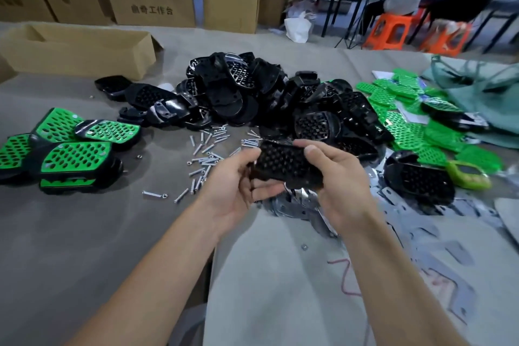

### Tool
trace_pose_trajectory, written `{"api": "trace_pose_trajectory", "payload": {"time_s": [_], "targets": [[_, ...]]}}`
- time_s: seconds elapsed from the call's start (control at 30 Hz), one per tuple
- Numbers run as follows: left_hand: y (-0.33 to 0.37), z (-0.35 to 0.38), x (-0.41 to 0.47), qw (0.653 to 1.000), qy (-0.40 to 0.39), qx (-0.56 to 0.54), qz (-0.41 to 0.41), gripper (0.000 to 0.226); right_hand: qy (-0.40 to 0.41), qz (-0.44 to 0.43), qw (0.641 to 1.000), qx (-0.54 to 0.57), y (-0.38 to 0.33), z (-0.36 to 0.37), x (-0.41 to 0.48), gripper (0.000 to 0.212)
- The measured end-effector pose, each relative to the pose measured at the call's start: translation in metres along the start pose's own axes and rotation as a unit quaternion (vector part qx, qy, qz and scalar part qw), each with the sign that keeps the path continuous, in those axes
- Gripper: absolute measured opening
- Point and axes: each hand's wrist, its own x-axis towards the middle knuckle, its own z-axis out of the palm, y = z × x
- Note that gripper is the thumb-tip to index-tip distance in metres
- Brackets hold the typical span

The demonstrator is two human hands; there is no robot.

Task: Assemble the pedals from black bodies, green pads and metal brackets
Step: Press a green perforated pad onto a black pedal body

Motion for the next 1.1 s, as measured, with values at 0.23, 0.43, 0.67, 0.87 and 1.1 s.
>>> {"api": "trace_pose_trajectory", "payload": {"time_s": [0.23, 0.43, 0.67, 0.87, 1.1], "targets": [[-0.005, -0.002, 0.0, 0.984, -0.061, 0.144, 0.082, 0.06, 0.037, 0.036, 0.994, 0.092, 0.005, -0.003, 0.004, 0.033], [-0.009, -0.003, 0.005, 0.981, -0.025, 0.164, 0.101, 0.03, 0.027, 0.09, 0.984, 0.148, 0.004, -0.008, 0.0, 0.04], [-0.003, -0.014, 0.017, 0.984, 0.045, 0.083, 0.153, 0.057, 0.061, -0.044, 0.997, -0.031, -0.002, -0.004, 0.0, 0.021], [0.0, -0.024, 0.021, 0.792, 0.275, 0.503, 0.209, 0.079, 0.029, -0.094, 0.848, -0.52, -0.02, -0.019, 0.068, 0.066], [-0.006, -0.017, 0.013, 0.755, 0.242, 0.551, 0.262, 0.055, 0.02, -0.108, 0.756, -0.646, -0.012, -0.01, 0.101, 0.063]]}}
